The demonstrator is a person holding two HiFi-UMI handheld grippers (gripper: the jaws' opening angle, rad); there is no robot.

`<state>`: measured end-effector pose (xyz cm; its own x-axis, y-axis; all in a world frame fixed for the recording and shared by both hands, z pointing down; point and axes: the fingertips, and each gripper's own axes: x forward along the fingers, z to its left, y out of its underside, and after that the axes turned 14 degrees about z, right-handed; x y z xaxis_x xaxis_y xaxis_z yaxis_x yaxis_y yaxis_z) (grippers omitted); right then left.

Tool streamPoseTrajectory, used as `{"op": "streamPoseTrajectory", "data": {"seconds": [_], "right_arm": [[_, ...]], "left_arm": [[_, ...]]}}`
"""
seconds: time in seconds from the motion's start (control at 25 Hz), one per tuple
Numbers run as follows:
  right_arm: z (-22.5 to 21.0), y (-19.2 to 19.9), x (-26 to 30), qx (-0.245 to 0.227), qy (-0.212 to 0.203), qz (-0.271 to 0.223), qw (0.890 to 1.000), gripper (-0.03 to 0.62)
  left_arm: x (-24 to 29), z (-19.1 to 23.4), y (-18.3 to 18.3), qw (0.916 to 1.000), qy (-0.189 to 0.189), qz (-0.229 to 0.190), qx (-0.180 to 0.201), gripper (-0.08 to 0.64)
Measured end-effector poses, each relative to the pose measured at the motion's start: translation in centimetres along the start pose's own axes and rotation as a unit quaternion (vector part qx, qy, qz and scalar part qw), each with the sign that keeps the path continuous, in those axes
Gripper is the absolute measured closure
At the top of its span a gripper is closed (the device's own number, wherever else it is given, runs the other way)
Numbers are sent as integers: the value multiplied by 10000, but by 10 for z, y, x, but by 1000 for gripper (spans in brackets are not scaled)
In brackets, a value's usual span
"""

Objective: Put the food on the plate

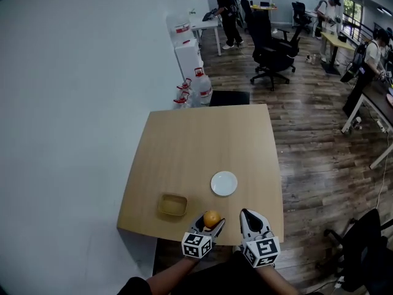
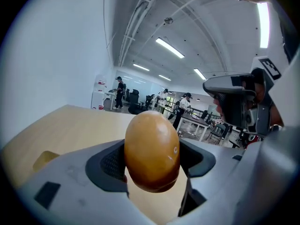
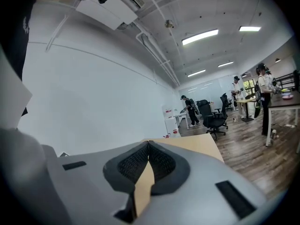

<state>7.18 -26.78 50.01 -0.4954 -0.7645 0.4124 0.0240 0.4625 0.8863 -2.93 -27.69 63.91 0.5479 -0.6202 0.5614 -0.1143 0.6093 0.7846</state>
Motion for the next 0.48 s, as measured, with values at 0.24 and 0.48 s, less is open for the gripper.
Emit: {"op": "streamPoseTrajectory", "data": {"seconds": [0.24,0.48], "right_arm": [[-42,-8,28,84,78,78,9999,532],[-59,-5,47,117,-21,212,9997,532]], "left_arm": [[56,38,-19,9975,-315,302,-553,241],[109,64,-9,9915,-336,1072,-655,241]]}}
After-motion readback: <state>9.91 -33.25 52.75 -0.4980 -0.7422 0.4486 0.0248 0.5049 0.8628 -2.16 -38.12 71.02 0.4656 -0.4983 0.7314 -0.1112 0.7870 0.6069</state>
